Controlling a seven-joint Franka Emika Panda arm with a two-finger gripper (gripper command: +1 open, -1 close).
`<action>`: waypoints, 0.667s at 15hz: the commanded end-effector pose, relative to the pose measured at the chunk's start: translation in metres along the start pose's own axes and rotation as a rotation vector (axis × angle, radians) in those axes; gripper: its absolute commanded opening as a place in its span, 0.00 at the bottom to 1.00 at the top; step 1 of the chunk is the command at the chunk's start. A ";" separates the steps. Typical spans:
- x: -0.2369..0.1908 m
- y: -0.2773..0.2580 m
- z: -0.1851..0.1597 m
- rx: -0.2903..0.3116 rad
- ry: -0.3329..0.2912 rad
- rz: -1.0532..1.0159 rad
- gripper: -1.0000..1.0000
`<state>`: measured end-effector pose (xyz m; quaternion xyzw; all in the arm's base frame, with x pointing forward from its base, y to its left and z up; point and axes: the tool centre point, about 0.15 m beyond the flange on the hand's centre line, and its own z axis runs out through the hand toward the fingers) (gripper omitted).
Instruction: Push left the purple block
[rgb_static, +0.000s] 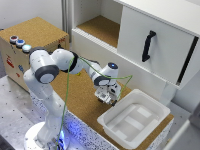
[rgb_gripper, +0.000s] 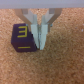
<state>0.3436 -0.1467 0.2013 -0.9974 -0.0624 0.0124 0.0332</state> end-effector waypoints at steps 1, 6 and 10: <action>0.001 -0.031 -0.008 -0.030 0.043 0.022 0.00; 0.004 -0.043 -0.001 -0.048 0.016 0.010 0.00; 0.007 -0.067 -0.001 -0.052 0.013 0.005 0.00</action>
